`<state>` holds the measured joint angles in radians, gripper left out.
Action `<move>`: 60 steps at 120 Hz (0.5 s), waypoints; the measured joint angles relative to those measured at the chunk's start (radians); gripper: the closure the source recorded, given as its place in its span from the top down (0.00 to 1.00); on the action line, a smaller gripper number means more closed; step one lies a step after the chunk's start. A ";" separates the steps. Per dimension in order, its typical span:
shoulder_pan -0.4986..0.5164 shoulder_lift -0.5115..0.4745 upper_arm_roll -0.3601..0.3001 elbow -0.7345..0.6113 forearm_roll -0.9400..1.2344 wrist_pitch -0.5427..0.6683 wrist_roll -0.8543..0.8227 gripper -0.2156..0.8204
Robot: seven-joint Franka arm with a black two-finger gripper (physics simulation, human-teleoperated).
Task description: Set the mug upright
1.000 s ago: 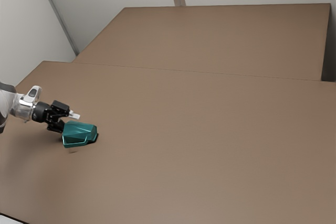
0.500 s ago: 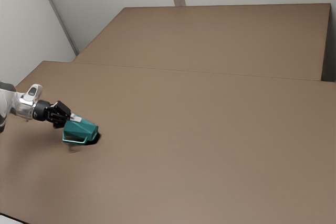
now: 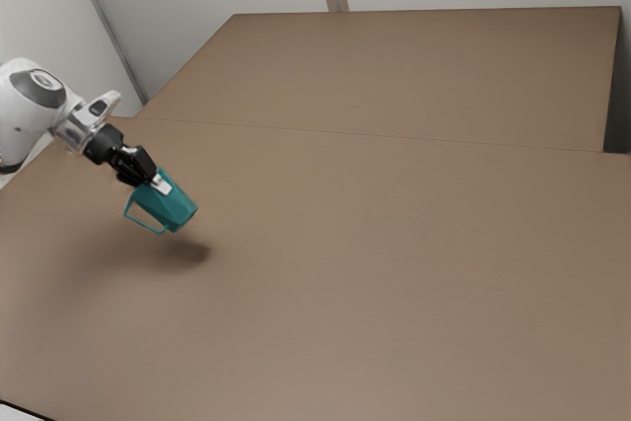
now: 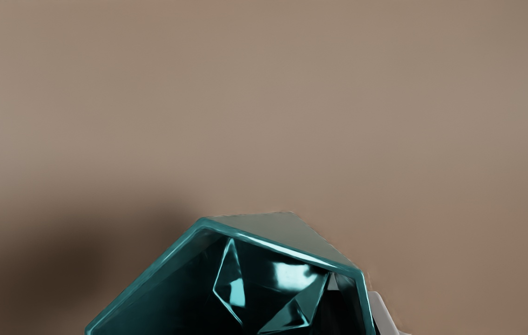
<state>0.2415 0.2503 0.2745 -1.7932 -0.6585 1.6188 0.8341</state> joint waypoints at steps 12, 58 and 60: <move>-0.035 -0.026 -0.053 0.004 0.182 0.128 -0.022 0.04; -0.051 -0.018 -0.113 -0.098 0.687 0.566 -0.169 0.04; -0.051 -0.017 -0.113 -0.102 0.695 0.579 -0.176 0.04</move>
<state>0.1902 0.2331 0.1612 -1.8957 0.0364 2.1978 0.6578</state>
